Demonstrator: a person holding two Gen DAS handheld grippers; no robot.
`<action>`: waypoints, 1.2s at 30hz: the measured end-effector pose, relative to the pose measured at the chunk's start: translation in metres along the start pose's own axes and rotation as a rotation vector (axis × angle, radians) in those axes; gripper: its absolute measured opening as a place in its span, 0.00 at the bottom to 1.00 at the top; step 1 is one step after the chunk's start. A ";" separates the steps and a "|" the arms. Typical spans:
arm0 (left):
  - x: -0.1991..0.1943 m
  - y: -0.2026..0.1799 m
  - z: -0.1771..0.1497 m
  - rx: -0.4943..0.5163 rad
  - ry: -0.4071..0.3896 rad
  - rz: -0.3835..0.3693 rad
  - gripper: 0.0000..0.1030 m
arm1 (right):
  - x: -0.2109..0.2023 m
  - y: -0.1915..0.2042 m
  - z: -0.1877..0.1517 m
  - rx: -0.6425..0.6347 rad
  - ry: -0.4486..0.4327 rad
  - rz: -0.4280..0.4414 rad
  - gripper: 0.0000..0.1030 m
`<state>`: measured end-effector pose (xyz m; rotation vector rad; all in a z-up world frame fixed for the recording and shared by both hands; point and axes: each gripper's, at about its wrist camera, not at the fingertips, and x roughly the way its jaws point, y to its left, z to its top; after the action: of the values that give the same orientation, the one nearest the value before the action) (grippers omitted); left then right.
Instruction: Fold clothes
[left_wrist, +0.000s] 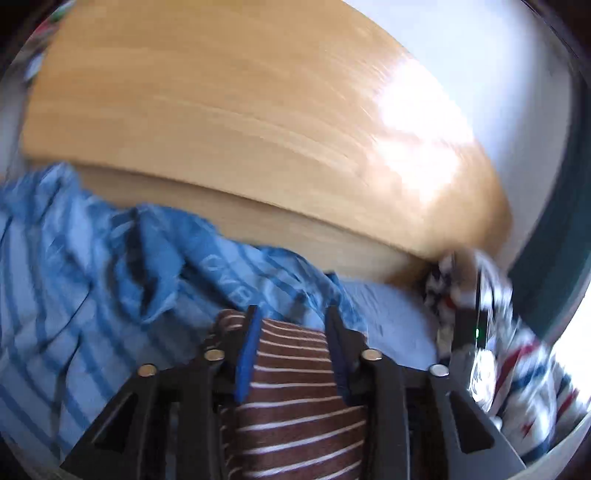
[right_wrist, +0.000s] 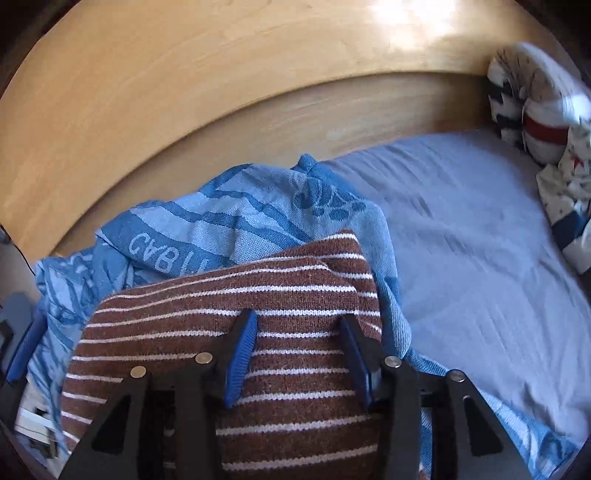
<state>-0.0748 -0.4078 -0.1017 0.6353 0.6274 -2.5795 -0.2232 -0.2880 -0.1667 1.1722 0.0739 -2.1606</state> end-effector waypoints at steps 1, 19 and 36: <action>0.015 -0.003 -0.002 0.013 0.029 0.019 0.03 | 0.000 0.002 -0.001 -0.012 -0.012 -0.008 0.48; 0.071 0.025 -0.007 -0.024 0.312 0.158 0.03 | 0.015 -0.036 0.007 0.206 0.089 0.055 0.79; 0.021 0.008 -0.019 -0.104 0.284 0.053 0.02 | -0.048 -0.012 -0.034 0.057 -0.017 -0.003 0.48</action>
<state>-0.0817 -0.4106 -0.1307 0.9788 0.8161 -2.4092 -0.1872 -0.2418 -0.1533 1.1859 0.0067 -2.1875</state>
